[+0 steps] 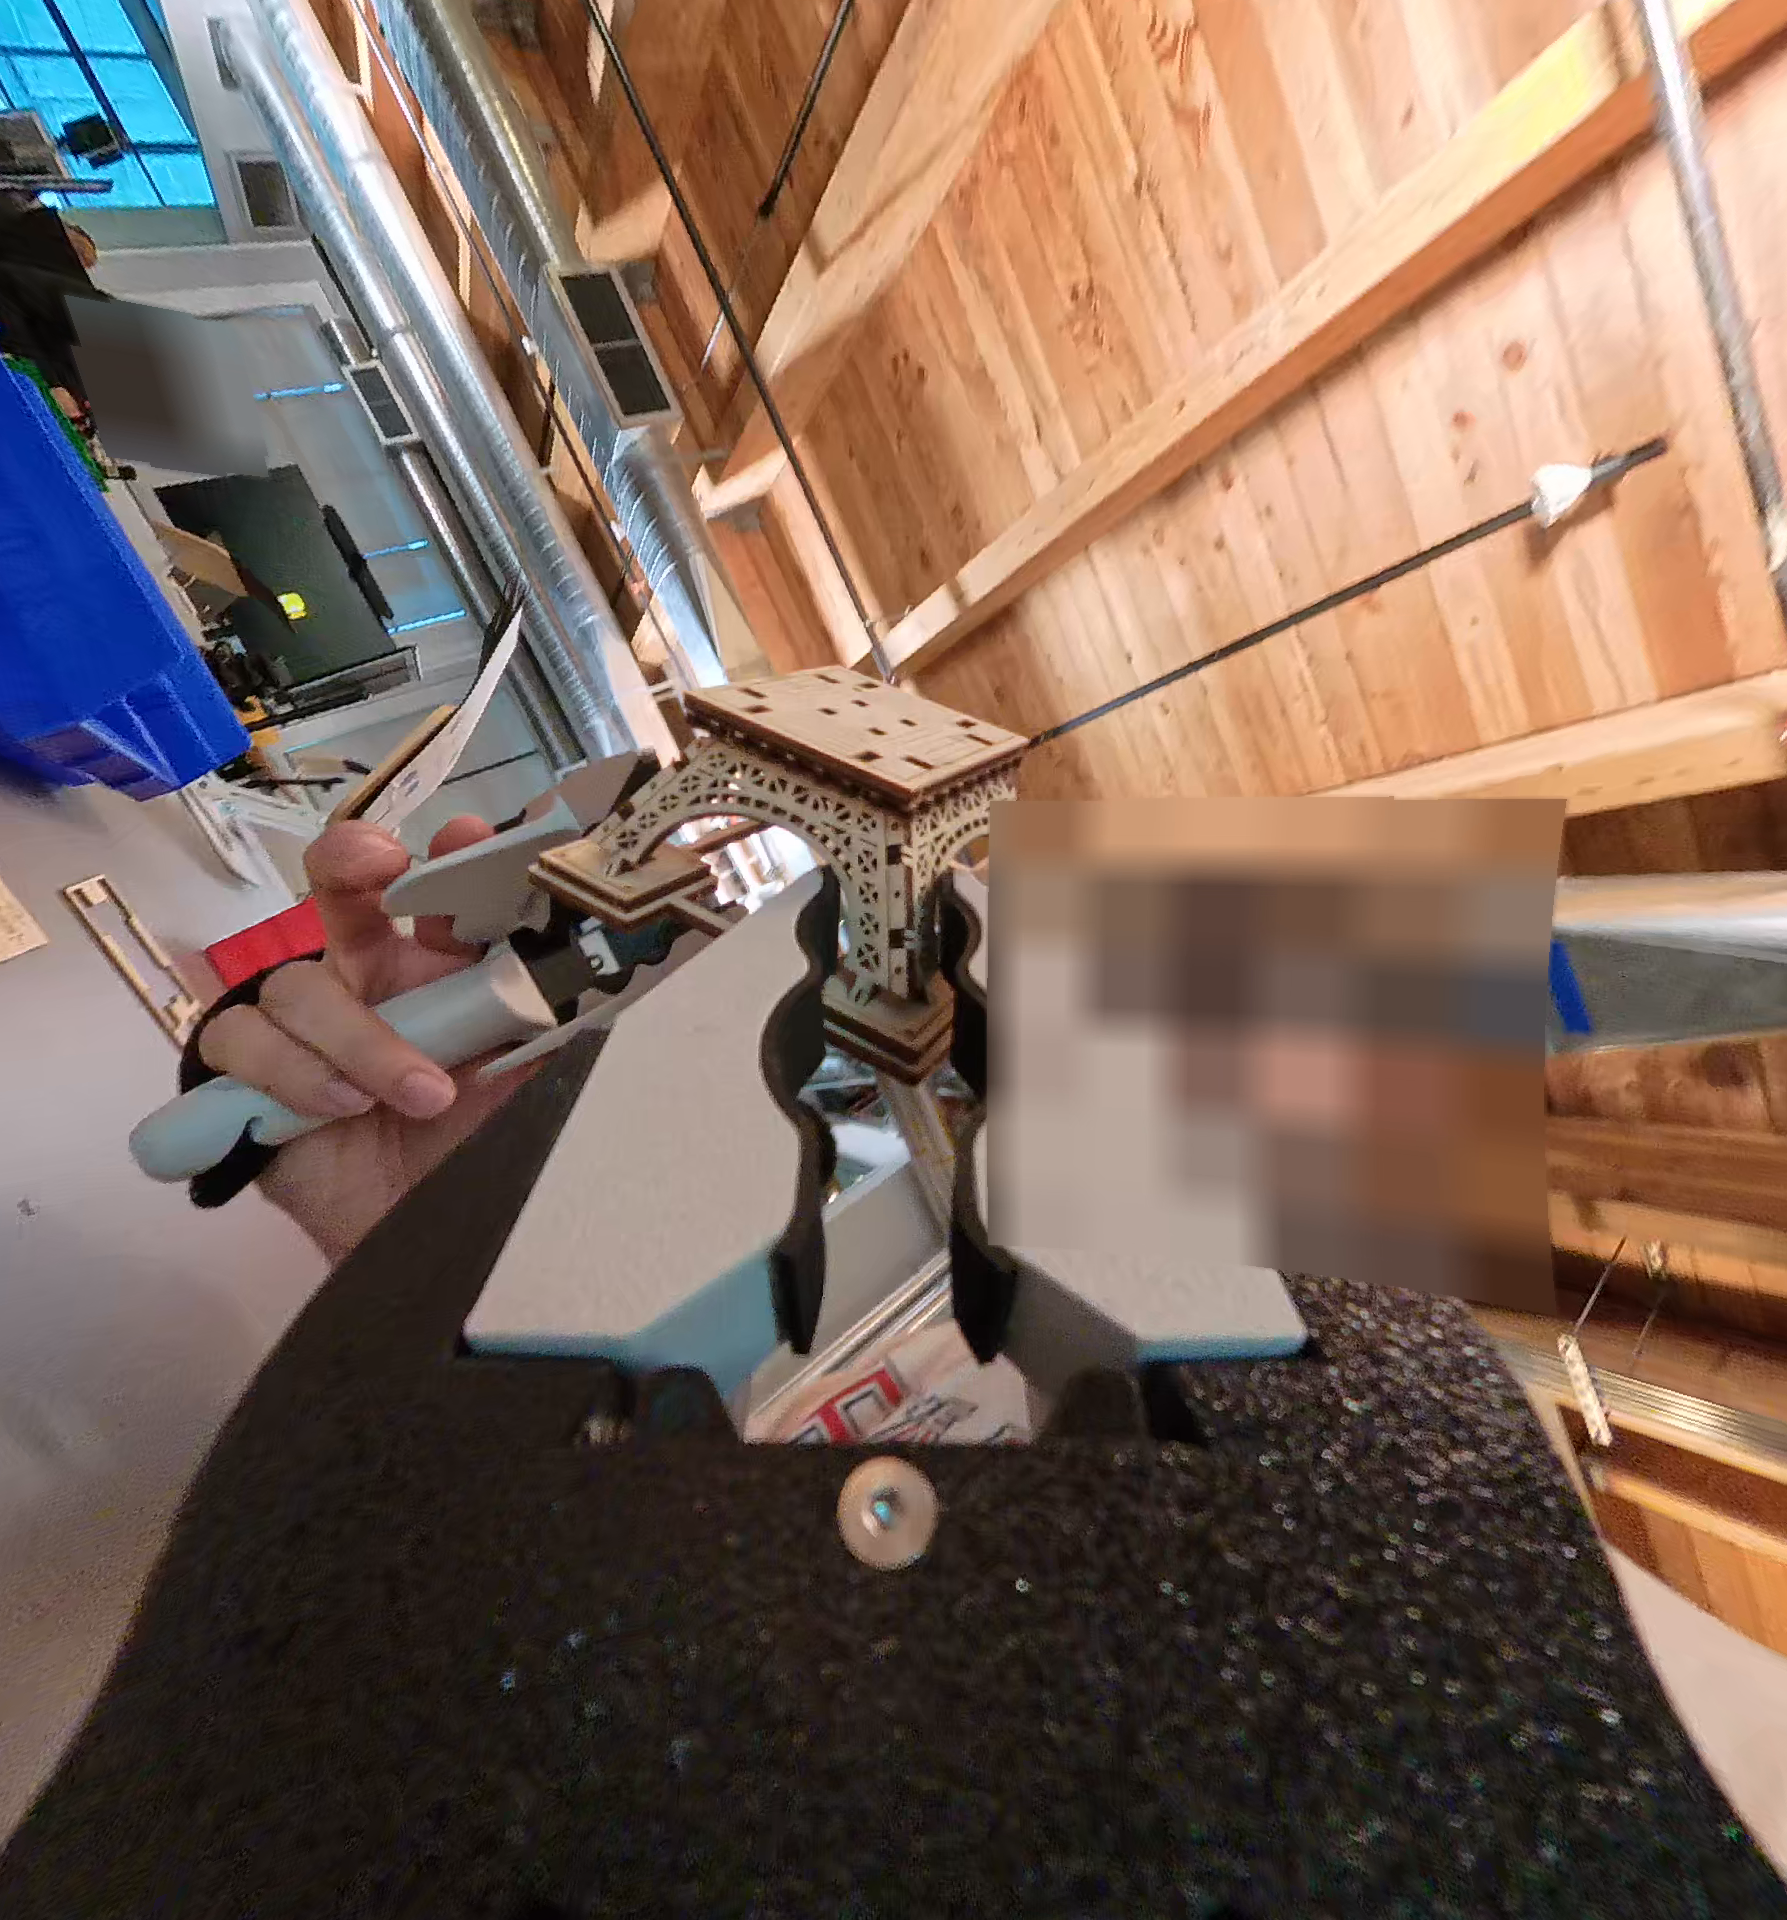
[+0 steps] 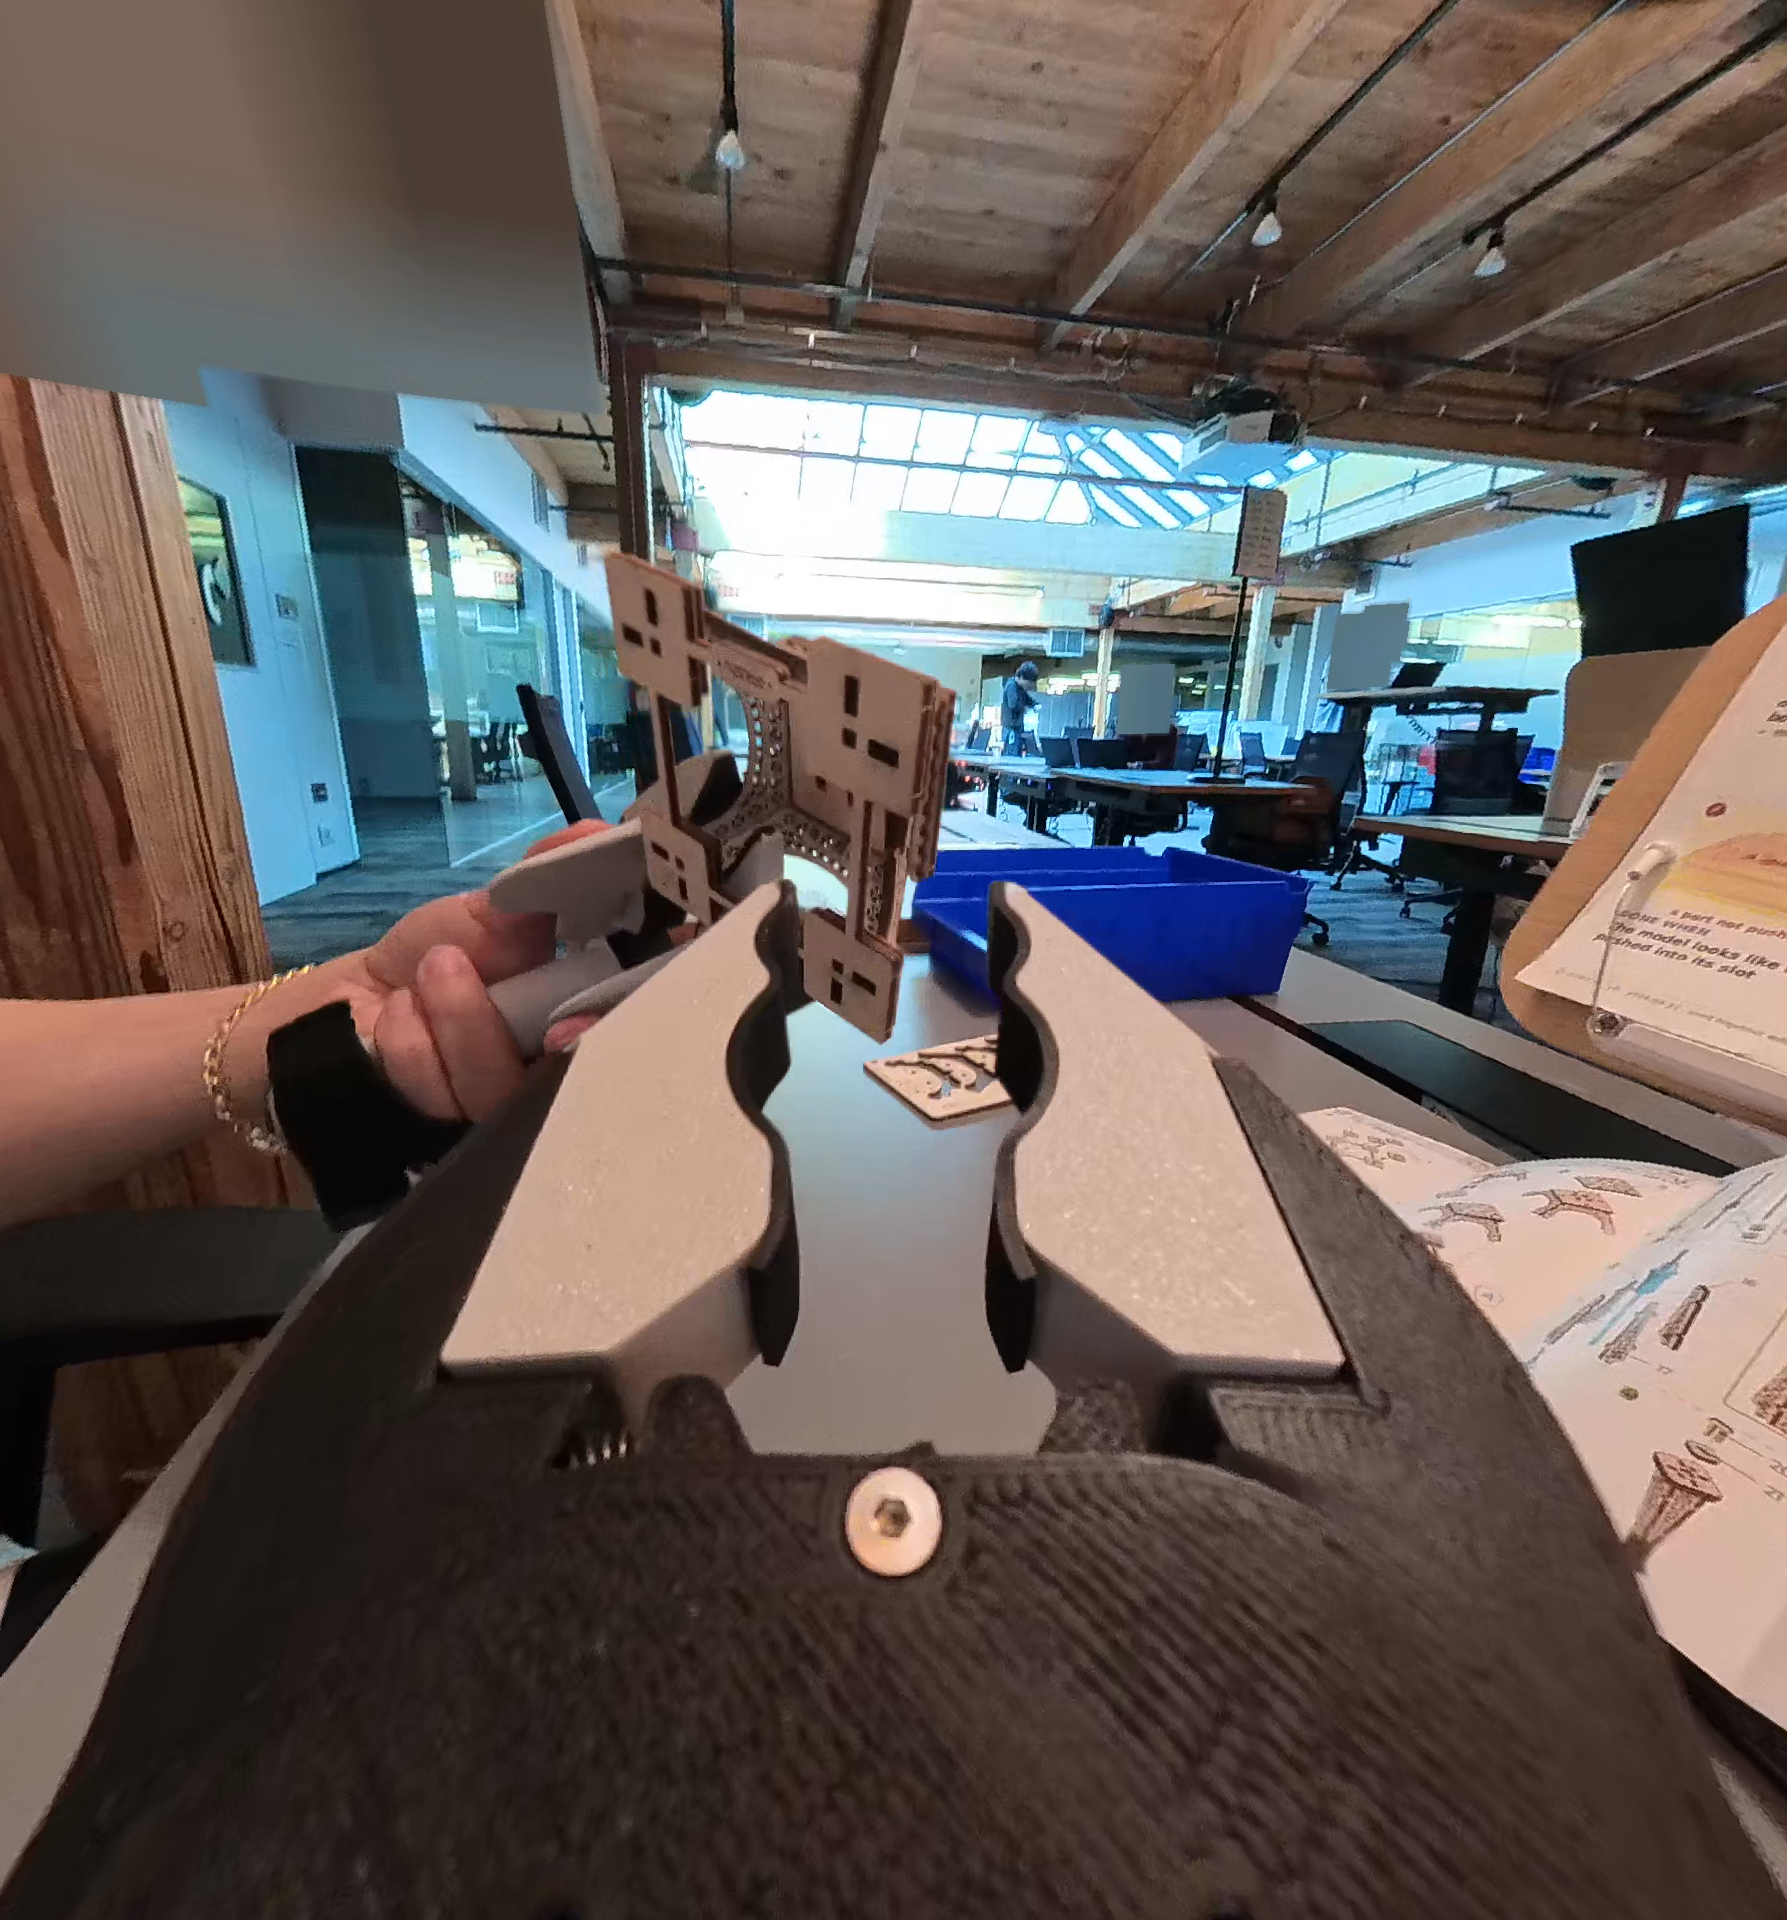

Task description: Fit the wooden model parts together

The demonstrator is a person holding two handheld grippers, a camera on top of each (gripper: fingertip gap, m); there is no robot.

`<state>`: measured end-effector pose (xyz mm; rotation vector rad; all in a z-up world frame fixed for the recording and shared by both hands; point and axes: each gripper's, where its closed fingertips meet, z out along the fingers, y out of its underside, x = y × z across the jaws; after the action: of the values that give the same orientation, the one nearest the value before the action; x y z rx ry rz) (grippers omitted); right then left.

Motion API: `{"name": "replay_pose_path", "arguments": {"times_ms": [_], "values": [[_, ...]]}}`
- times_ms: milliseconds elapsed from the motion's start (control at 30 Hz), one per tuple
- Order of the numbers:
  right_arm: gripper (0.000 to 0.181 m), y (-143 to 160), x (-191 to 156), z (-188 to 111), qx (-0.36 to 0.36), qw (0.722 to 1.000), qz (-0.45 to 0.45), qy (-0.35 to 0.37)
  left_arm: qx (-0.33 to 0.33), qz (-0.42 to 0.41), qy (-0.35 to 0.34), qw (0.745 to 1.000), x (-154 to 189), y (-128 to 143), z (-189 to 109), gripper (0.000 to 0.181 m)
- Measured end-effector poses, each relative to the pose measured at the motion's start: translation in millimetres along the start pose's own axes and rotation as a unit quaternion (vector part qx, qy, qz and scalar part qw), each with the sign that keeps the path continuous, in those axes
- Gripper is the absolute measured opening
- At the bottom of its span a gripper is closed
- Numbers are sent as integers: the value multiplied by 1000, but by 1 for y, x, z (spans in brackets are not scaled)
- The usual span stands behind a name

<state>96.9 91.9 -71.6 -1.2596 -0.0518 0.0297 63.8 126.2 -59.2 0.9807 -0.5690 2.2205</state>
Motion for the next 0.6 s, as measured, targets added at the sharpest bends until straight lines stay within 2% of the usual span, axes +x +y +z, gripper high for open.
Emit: {"name": "replay_pose_path", "arguments": {"times_ms": [33,200,400,467,600], "values": [[32,-3,2,-1,10,1000,8,6,12,-8,5,1000,0,-2,1,15],[27,-11,6,-2,41,998,45,14,50,-47,1,998,-11,0,8,15],[26,-12,10,-1,26,999,12,44,111,-86,12,990,-16,-2,13,15],[20,-9,10,-1,18,999,8,46,121,-92,17,988,-16,-3,15,15],[19,-11,10,0,23,999,15,47,126,-94,34,987,-9,-2,19,15]]}}
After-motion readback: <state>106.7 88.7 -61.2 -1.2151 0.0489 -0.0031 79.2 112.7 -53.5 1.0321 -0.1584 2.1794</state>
